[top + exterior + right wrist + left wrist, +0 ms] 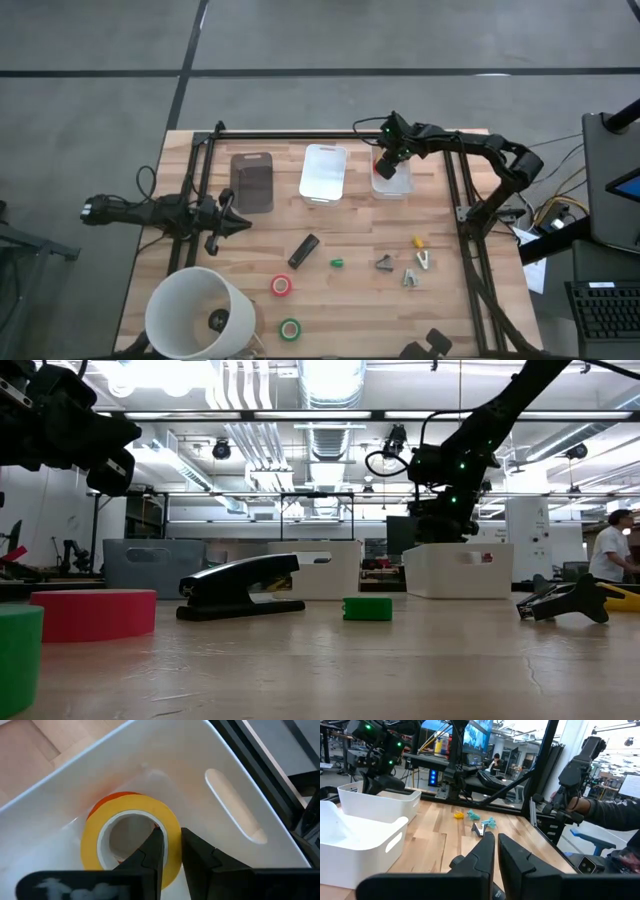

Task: Pick and place Stapler, Stapler remover, tape
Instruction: Put the yellow tape into the right white bin, then put the light blue stapler remover into the left white bin

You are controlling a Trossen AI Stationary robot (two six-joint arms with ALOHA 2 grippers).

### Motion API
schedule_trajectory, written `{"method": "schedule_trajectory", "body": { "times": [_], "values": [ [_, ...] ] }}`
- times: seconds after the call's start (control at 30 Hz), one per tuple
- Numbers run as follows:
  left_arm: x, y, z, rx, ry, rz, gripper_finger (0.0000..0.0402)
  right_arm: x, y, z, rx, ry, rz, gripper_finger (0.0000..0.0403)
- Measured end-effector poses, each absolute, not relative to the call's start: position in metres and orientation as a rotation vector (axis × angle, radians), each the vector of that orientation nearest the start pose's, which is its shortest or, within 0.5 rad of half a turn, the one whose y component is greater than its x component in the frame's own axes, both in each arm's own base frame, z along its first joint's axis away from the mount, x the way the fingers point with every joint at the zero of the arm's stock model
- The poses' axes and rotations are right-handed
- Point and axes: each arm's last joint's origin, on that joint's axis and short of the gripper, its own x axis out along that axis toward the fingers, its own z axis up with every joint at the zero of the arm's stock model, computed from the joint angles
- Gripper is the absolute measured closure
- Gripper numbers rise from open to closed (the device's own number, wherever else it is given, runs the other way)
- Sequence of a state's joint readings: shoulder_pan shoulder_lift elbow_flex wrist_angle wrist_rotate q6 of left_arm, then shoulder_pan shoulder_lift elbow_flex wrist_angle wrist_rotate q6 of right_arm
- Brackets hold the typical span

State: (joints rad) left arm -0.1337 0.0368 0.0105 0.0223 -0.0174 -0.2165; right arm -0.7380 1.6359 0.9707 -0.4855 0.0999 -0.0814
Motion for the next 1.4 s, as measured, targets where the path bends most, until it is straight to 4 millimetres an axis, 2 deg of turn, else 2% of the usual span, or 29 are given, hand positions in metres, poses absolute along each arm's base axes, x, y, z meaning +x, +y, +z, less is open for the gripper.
{"method": "schedule_trajectory", "body": {
  "times": [0.2,0.43,0.6,0.77,1.0,1.2,1.4],
  "values": [
    [0.099,-0.013,0.166,-0.216,0.017,-0.115,0.0378,0.223,-0.207,0.181,0.290,1.136,-0.701,0.0327],
    [0.099,-0.013,0.166,-0.216,0.017,-0.115,0.0378,0.218,-0.202,0.201,0.266,1.069,-0.715,0.0276],
    [0.099,-0.013,0.166,-0.216,0.017,-0.115,0.0377,0.206,-0.185,0.219,0.316,1.068,-0.689,0.0247],
    [0.099,-0.013,0.166,-0.216,0.017,-0.115,0.0378,0.195,-0.146,0.228,0.367,1.045,-0.574,0.0235],
    [0.099,-0.013,0.166,-0.216,0.017,-0.115,0.0376,0.185,-0.071,0.234,0.374,0.956,-0.398,0.0243],
    [0.099,-0.013,0.166,-0.216,0.017,-0.115,0.0378,0.172,-0.006,0.226,0.439,1.001,-0.227,0.0256],
    [0.099,-0.013,0.166,-0.216,0.017,-0.115,0.0376,0.161,0.046,0.212,0.601,1.101,-0.165,0.0266]
  ]
}}
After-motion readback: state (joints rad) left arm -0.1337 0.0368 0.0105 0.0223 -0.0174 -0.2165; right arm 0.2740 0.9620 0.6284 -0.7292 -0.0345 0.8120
